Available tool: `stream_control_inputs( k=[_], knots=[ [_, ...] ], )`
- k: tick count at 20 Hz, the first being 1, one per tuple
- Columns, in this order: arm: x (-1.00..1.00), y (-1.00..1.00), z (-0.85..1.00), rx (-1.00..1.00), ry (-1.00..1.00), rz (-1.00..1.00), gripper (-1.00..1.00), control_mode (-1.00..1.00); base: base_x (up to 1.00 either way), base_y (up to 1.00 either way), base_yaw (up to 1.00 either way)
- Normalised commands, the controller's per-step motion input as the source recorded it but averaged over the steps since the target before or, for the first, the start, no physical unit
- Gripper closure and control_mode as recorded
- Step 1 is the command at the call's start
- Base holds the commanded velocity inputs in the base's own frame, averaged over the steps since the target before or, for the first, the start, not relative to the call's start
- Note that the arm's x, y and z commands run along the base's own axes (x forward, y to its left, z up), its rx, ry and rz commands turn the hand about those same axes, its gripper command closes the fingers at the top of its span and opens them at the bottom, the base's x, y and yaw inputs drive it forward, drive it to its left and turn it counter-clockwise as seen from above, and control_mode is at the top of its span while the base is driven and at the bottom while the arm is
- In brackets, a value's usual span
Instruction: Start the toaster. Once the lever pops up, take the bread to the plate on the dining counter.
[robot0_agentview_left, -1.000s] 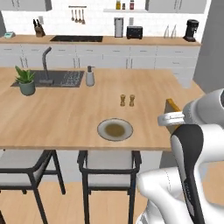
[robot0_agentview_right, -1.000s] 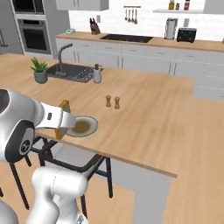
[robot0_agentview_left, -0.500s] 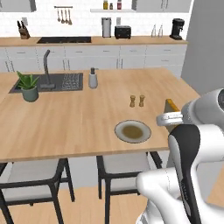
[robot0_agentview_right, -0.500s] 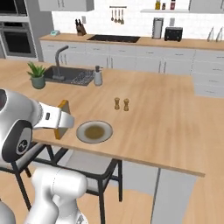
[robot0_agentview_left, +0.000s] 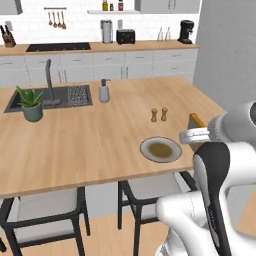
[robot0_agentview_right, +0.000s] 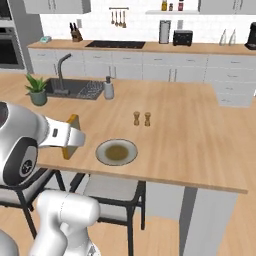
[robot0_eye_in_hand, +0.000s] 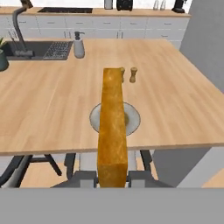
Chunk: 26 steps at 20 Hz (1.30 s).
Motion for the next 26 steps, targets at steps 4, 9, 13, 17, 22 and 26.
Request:
stream_control_inputs(
  k=[4, 9, 13, 17, 22, 26],
  knots=[
    [0.00, 0.00, 0.00, 0.00, 0.00, 0.00, 1.00, 1.00, 0.54, 0.01, -0.01],
    [0.00, 0.00, 0.00, 0.00, 0.00, 0.00, 1.00, 1.00, 0.47, 0.00, 0.00],
    [0.05, -0.04, -0.09, 0.04, 0.01, 0.00, 1.00, -1.00, 0.09, 0.00, 0.00],
    [0.35, -0.45, -0.13, 0.19, 0.10, 0.00, 1.00, -1.00, 0.00, 0.00, 0.00],
    [0.67, -0.41, -0.41, 0.32, 0.09, 0.00, 1.00, -1.00, 0.00, 0.00, 0.00],
    [0.74, -0.11, -0.61, 0.34, 0.00, 0.00, 1.00, -1.00, 0.00, 0.00, 0.00]
  ],
)
